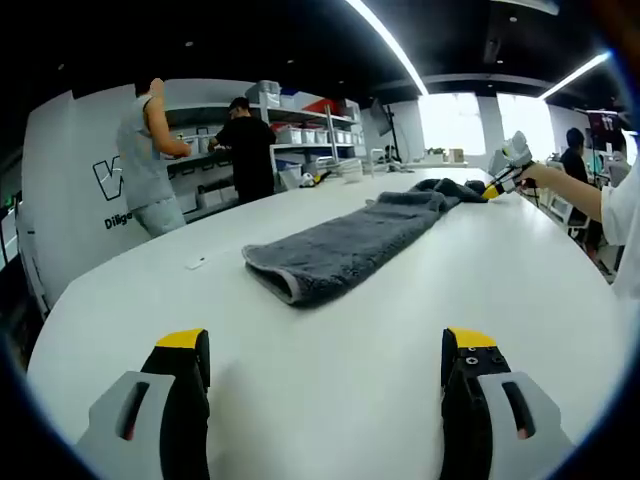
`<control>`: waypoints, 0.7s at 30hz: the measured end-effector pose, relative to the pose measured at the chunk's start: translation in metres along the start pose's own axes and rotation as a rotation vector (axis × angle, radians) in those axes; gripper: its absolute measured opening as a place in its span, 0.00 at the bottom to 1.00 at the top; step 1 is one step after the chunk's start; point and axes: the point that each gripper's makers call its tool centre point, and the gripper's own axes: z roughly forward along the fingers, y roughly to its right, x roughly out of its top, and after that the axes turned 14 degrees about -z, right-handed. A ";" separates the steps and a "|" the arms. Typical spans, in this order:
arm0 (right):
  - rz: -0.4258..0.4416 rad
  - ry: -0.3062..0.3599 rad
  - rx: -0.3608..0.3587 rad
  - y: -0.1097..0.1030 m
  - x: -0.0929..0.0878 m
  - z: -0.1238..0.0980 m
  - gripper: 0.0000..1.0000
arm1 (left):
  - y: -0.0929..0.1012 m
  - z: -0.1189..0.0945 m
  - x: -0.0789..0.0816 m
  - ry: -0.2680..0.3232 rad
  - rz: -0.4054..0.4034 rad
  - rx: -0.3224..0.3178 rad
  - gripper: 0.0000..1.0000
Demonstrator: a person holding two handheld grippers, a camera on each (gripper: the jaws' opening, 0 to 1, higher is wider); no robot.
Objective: Open the folded towel by lifting each exposed corner and separating the folded layers until the towel lies flat within the target outline without major curled edges
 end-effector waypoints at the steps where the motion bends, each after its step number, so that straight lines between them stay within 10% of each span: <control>1: -0.007 0.001 0.007 -0.004 0.002 0.001 0.02 | 0.003 -0.001 -0.001 0.001 -0.001 -0.001 0.95; 12: -0.248 0.109 0.317 -0.162 0.082 0.019 0.03 | 0.010 -0.004 0.003 0.019 -0.001 -0.005 0.95; 21: -0.525 0.180 0.261 -0.221 0.107 0.019 0.03 | 0.014 -0.004 0.006 0.031 -0.001 -0.015 0.95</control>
